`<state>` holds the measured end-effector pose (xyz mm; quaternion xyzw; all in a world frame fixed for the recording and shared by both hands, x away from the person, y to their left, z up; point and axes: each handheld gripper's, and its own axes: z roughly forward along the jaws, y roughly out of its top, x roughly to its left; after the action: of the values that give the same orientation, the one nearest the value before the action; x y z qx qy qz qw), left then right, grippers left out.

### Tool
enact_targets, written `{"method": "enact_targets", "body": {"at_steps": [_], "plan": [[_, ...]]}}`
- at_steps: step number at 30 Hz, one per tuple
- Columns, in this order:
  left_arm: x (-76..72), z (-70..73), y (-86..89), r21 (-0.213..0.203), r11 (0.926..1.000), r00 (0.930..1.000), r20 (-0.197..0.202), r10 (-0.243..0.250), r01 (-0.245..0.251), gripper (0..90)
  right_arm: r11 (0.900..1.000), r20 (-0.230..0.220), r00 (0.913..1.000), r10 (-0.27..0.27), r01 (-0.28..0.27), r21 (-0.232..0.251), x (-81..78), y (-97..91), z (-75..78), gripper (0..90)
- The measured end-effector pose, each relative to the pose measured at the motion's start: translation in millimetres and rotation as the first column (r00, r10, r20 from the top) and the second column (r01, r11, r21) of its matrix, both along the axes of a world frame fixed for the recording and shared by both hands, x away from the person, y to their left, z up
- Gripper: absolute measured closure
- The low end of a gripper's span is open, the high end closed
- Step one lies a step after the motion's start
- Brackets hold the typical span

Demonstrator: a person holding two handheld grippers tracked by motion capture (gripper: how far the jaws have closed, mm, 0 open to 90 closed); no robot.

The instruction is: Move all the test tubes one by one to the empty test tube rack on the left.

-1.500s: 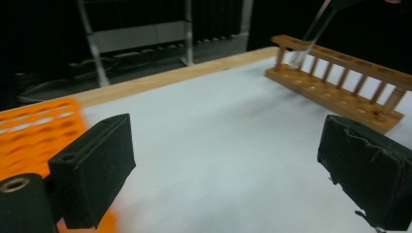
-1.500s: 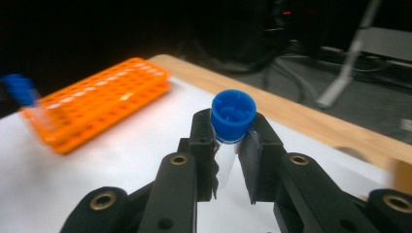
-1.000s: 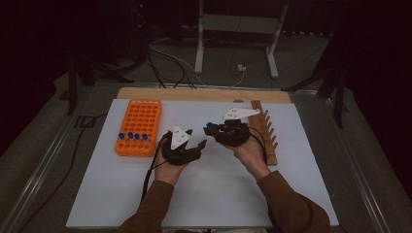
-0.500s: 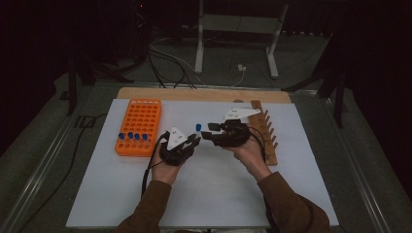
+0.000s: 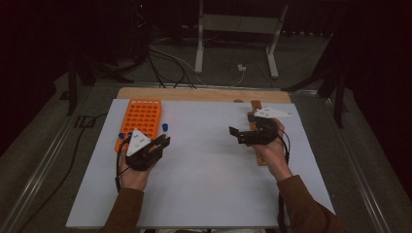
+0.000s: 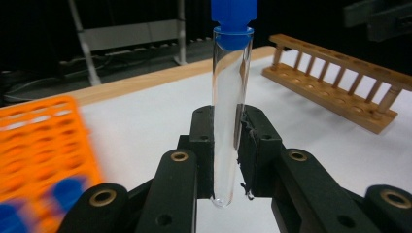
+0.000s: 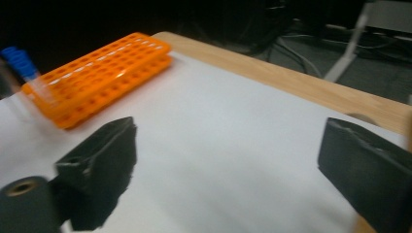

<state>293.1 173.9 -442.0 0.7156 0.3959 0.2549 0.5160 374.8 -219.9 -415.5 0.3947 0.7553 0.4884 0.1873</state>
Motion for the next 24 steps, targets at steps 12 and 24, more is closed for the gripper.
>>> {"method": "enact_targets", "body": {"at_steps": [12,24], "plan": [[-31.6,-5.8,80.5,-0.022,0.9815,0.9813,0.027,0.191,-0.19,78.2,0.9944,0.029,0.994,-0.106,0.106,0.008,-11.4,-42.8,0.5,2.8],[7.7,-29.2,110.3,0.001,0.919,0.919,-0.004,0.394,-0.394,78.3,0.9933,0.065,0.9912,-0.115,0.114,0.015,-24.2,-50.5,1.2,2.8]]}}
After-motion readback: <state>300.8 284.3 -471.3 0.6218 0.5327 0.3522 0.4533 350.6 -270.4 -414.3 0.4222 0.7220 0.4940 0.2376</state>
